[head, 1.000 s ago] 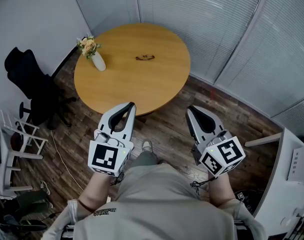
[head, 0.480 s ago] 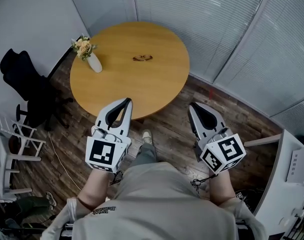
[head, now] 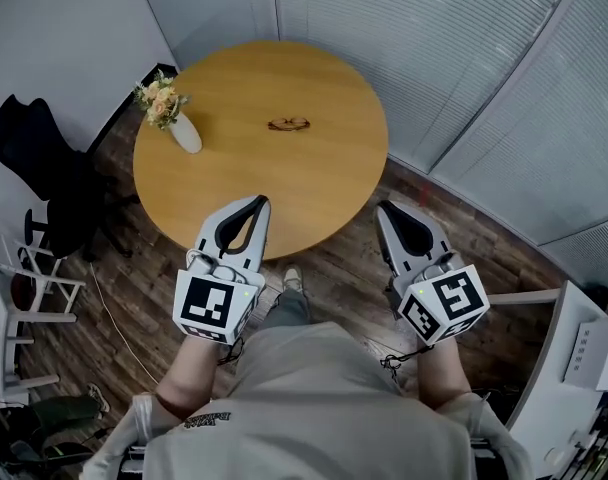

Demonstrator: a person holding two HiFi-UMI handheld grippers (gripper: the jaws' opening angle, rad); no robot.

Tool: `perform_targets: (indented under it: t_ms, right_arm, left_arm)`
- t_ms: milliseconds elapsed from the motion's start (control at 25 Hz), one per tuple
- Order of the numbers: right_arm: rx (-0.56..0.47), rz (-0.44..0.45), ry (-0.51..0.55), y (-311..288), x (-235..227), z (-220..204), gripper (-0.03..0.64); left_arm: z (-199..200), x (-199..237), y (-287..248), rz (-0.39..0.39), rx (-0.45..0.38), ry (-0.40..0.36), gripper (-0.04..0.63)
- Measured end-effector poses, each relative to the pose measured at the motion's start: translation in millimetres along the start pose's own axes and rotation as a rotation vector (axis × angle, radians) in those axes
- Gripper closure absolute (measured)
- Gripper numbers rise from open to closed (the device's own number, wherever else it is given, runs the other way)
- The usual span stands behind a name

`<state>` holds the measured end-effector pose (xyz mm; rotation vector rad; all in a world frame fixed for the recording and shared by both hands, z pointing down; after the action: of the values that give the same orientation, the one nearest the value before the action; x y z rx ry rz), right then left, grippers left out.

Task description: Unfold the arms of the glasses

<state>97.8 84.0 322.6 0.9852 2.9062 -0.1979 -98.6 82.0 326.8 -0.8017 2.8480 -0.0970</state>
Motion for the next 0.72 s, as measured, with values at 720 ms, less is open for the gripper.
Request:
perform_targets:
  t_ms: [720]
  right_arm:
    - [0.094, -0.043, 0.023, -158, -50, 9, 0.580]
  left_arm:
    - [-31, 127, -102, -0.017, 0.056, 0.060, 0.572]
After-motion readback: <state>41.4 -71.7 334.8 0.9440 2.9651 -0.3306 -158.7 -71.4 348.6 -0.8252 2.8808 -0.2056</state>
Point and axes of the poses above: the fingertips, and each gripper's own axes: y backward along the fingers, x to its left, z out of its top, the point moved 3 cm from there along y, backward along the fingers, and after that the axes turned 1 degree about -x, right-handed, at the moved point
